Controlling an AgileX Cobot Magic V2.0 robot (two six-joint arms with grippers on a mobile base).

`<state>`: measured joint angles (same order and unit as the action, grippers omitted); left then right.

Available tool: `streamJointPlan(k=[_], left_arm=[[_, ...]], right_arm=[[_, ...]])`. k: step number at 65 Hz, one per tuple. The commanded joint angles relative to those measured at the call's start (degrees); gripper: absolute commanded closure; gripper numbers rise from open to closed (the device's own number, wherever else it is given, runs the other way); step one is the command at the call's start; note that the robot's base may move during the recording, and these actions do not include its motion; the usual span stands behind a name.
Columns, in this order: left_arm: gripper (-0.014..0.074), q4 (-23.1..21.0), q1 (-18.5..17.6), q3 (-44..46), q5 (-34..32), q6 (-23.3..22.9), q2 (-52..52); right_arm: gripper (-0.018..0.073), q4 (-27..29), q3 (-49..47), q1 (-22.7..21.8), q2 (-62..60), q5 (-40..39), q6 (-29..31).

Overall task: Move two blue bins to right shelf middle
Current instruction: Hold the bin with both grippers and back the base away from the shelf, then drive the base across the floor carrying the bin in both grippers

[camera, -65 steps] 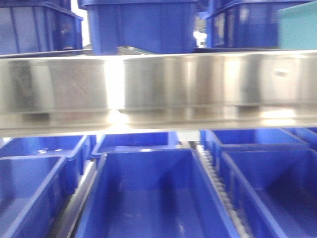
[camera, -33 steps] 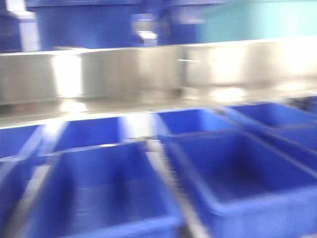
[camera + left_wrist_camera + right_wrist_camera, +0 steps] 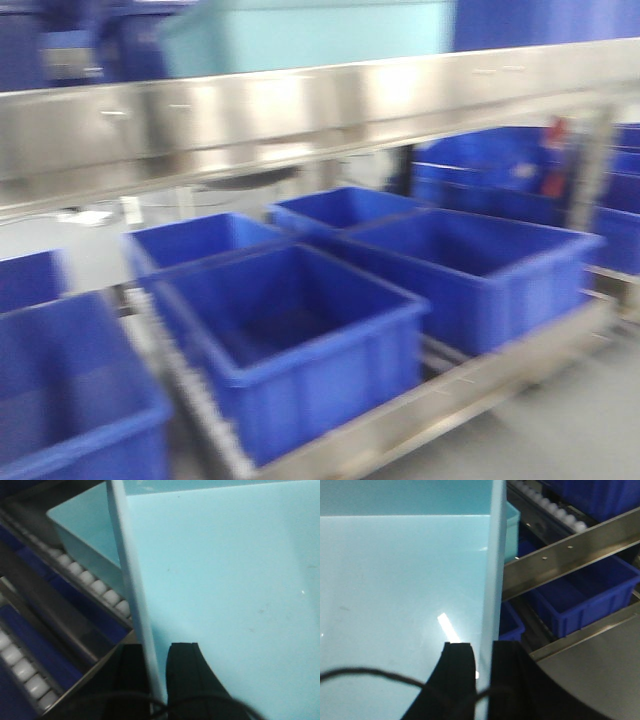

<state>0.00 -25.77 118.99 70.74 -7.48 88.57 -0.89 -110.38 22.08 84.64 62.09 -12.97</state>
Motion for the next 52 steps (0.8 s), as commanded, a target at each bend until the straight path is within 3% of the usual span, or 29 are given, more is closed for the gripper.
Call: streamJointPlan(k=[1,52], left_arm=[[0.0707,-0.8,-0.3,0.6,-1.3,0.8,-1.0],[0.0707,-0.8,-0.3,0.6,-1.3,0.8,-1.0]], right_arm=[[0.0712,-1.1,-0.9,-0.3,-0.9,-2.7,0.6],[0.0712,-1.1,-0.9,-0.3,-0.9,-2.7,0.6]])
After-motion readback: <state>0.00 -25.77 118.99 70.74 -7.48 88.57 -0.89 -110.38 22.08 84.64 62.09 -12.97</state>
